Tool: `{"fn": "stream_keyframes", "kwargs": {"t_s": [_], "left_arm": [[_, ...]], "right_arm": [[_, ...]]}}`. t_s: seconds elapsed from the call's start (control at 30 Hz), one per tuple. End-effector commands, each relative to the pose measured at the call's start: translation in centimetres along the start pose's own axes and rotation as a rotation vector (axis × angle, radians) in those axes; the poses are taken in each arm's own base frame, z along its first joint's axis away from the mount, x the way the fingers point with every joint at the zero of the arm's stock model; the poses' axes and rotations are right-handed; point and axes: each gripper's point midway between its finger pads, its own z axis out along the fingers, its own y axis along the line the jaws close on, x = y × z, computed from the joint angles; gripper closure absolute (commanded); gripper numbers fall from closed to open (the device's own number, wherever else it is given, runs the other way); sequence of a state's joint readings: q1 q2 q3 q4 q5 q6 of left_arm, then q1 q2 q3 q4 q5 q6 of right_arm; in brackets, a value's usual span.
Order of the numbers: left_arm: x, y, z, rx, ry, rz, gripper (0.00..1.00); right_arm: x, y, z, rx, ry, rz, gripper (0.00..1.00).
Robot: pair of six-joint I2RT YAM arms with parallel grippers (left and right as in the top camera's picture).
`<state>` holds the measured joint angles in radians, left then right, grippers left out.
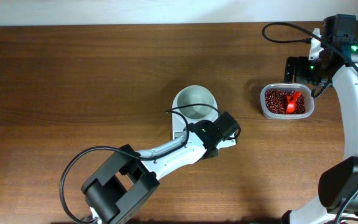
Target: Scoop item into bowl and weigh 50g on scale
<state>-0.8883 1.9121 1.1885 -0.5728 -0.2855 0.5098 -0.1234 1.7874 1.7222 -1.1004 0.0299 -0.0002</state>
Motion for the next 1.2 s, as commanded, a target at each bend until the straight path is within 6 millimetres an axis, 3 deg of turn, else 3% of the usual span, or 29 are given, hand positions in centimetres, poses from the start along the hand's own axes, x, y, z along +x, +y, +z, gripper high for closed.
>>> {"fn": "stream_keyframes", "kwargs": {"t_s": [0.0, 0.67, 0.9, 0.93, 1.0, 1.07, 1.17], "left_arm": [[3.5, -3.2, 3.0, 0.096, 0.132, 0.057, 1.0], [4.0, -2.5, 4.5, 0.078, 0.149, 0.034, 1.0], [3.9, -1.0, 5.1, 0.006, 0.153, 0.011, 1.0], [3.6, -0.8, 4.8, 0.001, 0.143, 0.001, 1.0], [2.0, 0.3, 2.2, -0.017, 0.062, -0.03, 1.0], [0.5, 0.1, -1.4, 0.033, -0.038, -0.043, 1.0], [0.0, -0.2, -5.4, 0.074, -0.119, -0.057, 1.0]], "right_arm": [[-0.5, 0.0, -0.9, 0.007, -0.025, 0.001, 0.01], [-0.5, 0.0, -0.9, 0.007, -0.025, 0.001, 0.01], [-0.5, 0.0, -0.9, 0.006, -0.025, 0.001, 0.01], [-0.5, 0.0, -0.9, 0.007, -0.025, 0.001, 0.01], [-0.5, 0.0, -0.9, 0.006, -0.025, 0.001, 0.01], [-0.5, 0.0, -0.9, 0.006, -0.025, 0.001, 0.01], [-0.5, 0.0, -0.9, 0.007, -0.025, 0.001, 0.01]]}}
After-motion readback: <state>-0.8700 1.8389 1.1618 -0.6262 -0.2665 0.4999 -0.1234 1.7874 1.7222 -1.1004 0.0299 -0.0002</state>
